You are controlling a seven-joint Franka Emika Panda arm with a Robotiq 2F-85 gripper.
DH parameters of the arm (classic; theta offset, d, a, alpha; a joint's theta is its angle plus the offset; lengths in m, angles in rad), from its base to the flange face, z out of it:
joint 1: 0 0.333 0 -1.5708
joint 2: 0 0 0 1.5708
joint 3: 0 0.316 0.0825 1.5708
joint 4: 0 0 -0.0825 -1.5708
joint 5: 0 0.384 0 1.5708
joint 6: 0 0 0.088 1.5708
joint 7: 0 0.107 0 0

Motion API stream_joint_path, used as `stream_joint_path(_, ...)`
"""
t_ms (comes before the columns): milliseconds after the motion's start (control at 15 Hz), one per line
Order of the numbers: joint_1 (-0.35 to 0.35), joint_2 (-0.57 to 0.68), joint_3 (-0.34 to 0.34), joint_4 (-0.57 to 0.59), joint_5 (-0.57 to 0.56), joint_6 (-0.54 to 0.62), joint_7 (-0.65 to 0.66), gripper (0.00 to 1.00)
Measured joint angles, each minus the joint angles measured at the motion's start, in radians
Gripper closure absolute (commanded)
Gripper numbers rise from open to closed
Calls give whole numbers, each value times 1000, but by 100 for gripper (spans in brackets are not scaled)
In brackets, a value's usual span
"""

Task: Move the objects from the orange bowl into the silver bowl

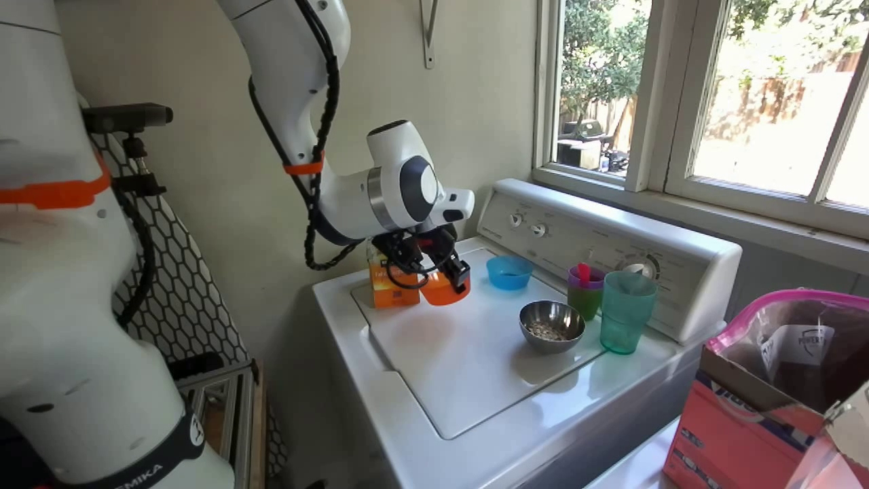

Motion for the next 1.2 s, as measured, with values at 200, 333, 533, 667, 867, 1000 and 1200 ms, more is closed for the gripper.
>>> stream_joint_path(200, -18, 22, 25, -12, 75, 60, -34, 98)
stream_joint_path(333, -32, 38, 29, -11, 94, 104, -35, 98)
stream_joint_path(533, -57, 71, 41, -7, 111, 139, -35, 98)
stream_joint_path(667, -64, 109, 49, -2, 171, 155, -66, 98)
stream_joint_path(867, -82, 175, 80, 15, 274, 174, -145, 98)
stream_joint_path(1000, -120, 211, 116, 36, 274, 176, -145, 98)
stream_joint_path(1200, -174, 256, 162, 69, 274, 176, -145, 98)
